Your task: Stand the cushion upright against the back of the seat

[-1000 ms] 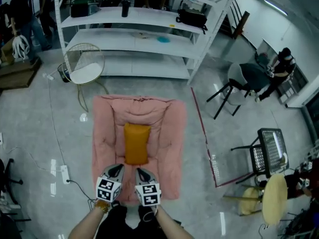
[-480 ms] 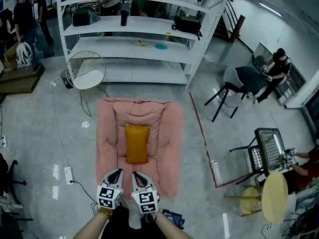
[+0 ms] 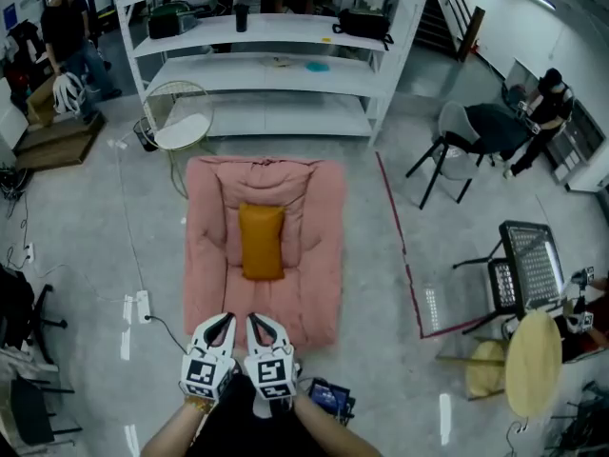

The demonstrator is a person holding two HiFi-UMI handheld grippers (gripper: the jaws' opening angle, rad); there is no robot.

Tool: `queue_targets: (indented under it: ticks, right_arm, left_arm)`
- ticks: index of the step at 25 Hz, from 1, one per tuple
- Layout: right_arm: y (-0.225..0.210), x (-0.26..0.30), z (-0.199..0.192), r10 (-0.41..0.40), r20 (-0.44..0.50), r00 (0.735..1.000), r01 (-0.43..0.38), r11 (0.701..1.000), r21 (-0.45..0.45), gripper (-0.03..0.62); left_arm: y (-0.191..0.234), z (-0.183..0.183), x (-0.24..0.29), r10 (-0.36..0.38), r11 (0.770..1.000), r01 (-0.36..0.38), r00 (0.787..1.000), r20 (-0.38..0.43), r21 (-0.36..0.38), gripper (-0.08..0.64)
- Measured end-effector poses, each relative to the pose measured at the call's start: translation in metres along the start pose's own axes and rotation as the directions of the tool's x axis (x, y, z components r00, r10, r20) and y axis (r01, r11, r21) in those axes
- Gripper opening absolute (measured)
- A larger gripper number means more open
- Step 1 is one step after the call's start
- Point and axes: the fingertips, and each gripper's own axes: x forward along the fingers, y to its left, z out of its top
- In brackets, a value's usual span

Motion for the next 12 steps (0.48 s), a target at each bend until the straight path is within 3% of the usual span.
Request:
queue_targets:
  ticks: [6, 12]
  right_arm:
    - [0.018, -0.032, 0.003, -0.002, 0.036, 0.999, 0.002, 1.000, -0.013, 0.017]
    - [0.049, -0.053, 0.005, -0.031, 0.062, 0.998, 0.033, 0.999, -0.025, 0.017]
  left_arm:
    - [-0.019, 0.008, -0.027, -0.001, 1.000, 0.000, 1.000, 0.029, 0.023, 0.023]
    - [-0.028, 0.010, -0.056, -0.055, 0.998, 0.052, 0.996, 0.068, 0.046, 0.023]
